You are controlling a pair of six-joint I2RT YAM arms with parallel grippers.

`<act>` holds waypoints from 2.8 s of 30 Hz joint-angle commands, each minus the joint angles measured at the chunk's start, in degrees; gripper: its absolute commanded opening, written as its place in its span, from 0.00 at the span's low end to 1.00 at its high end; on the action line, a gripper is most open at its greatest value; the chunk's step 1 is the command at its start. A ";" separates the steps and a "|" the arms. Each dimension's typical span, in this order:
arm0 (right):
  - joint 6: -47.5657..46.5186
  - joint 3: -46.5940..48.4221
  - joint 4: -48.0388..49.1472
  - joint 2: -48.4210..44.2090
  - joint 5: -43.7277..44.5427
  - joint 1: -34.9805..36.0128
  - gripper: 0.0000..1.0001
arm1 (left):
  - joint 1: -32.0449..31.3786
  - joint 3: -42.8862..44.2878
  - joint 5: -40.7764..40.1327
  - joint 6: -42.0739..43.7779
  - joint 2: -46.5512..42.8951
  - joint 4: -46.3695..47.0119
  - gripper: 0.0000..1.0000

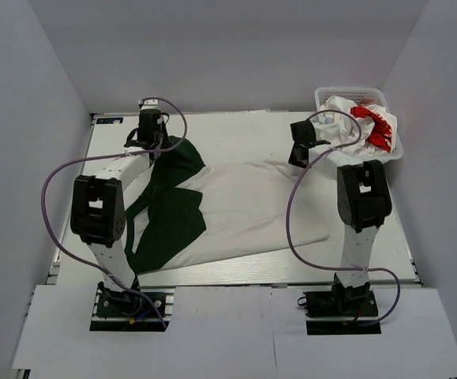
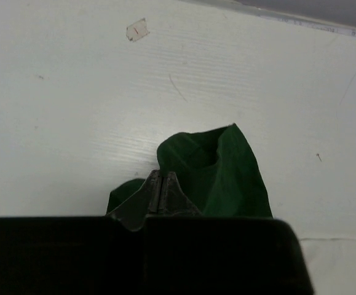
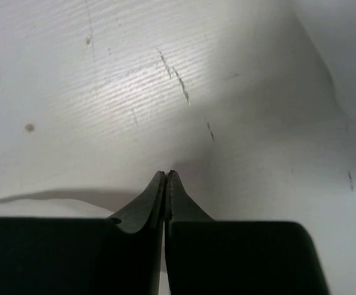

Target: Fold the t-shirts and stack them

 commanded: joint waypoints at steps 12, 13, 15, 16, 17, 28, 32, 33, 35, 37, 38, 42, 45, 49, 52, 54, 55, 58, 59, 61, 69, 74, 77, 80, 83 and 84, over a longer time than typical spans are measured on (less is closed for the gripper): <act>-4.29 -18.75 9.49 -23.44 0.74 1.55 0.00 | -1.65 -25.41 -3.44 -16.97 -33.94 -6.51 0.00; -4.20 -19.38 9.23 -24.66 1.44 1.72 0.00 | -1.65 -27.08 -3.44 -18.46 -35.96 -7.12 0.00; -3.94 -22.27 9.66 -27.12 1.62 1.63 0.00 | -1.65 -31.74 -3.44 -19.96 -42.03 -9.14 0.00; -4.02 -22.98 9.84 -28.26 1.63 1.46 0.00 | -1.65 -33.24 -2.83 -20.84 -43.96 -9.76 0.00; -4.02 -23.60 9.67 -29.15 1.63 1.63 0.00 | -1.65 -35.86 -2.30 -22.59 -47.55 -10.46 0.00; -2.45 -33.35 8.61 -39.26 4.00 1.19 0.00 | -1.65 -46.77 0.07 -37.62 -68.57 -31.44 0.00; -2.00 -35.38 8.36 -41.28 4.70 1.02 0.00 | -1.65 -48.81 2.61 -40.54 -74.47 -37.87 0.00; -1.74 -35.82 8.00 -41.63 4.70 0.84 0.00 | -1.65 -49.42 3.67 -41.06 -75.70 -38.94 0.00; -1.04 -36.70 7.91 -41.63 5.31 0.76 0.00 | -1.65 -49.42 6.48 -42.21 -75.71 -41.83 0.00; -0.16 -37.23 7.56 -41.55 6.37 0.66 0.00 | -1.65 -48.73 8.58 -44.48 -76.32 -47.01 0.00; 0.28 -37.58 6.86 -41.64 7.24 0.23 0.00 | -1.65 -48.72 10.17 -44.49 -77.02 -48.60 0.00; 1.60 -38.63 7.47 -41.46 7.43 -0.91 0.00 | -1.65 -47.24 14.04 -44.49 -78.61 -53.26 0.00; 1.60 -38.90 7.56 -41.11 6.02 -1.44 0.00 | -1.65 -43.29 14.74 -43.79 -78.00 -60.18 0.00; 2.48 -39.08 6.95 -41.11 4.35 -1.53 0.00 | -1.65 -41.69 20.36 -40.89 -77.20 -63.73 0.25; 3.36 -38.90 4.94 -41.11 3.39 -1.62 0.32 | -1.65 -43.62 24.59 -39.05 -77.20 -63.12 0.67; 4.32 -38.38 3.35 -41.55 3.47 -1.71 0.51 | -1.65 -45.20 27.40 -36.85 -77.20 -62.50 0.77; 4.76 -38.29 2.38 -42.16 3.56 -1.62 0.59 | -1.65 -45.21 28.10 -36.32 -77.20 -61.98 0.82; 3.89 -38.11 2.54 -44.70 0.93 -1.36 0.83 | -1.65 -42.23 25.76 -34.74 -75.54 -59.53 1.00; 0.49 -38.20 3.51 -45.93 -0.56 -1.01 0.90 | -1.65 -41.35 24.43 -34.73 -74.40 -58.12 1.00; -0.68 -38.81 8.06 -48.14 -10.82 -0.39 0.90 | -1.65 -40.03 20.84 -34.21 -73.08 -50.66 1.00; -15.34 -29.77 12.30 -38.68 -31.16 18.38 0.90 | -0.77 -38.21 6.80 -36.75 -54.91 -24.80 1.00; -20.36 -23.08 11.60 -30.05 -32.21 29.22 0.90 | -0.24 -28.52 11.13 -35.44 -30.66 -24.02 1.00; -27.64 -22.99 19.03 -26.80 -32.21 34.56 0.90 | -0.24 -24.91 13.26 -35.44 -19.39 -24.01 1.00; -33.81 -20.55 22.06 -21.98 -32.30 38.97 0.90 | -0.24 -24.38 11.24 -35.44 -15.68 -24.01 1.00; -38.56 -16.76 22.68 -16.45 -33.70 41.44 0.90 | -0.24 -25.61 9.66 -35.44 -14.98 -23.39 1.00; -39.26 -13.53 22.68 -15.28 -33.71 42.93 0.90 | -0.24 -26.48 8.26 -35.44 -15.59 -23.39 1.00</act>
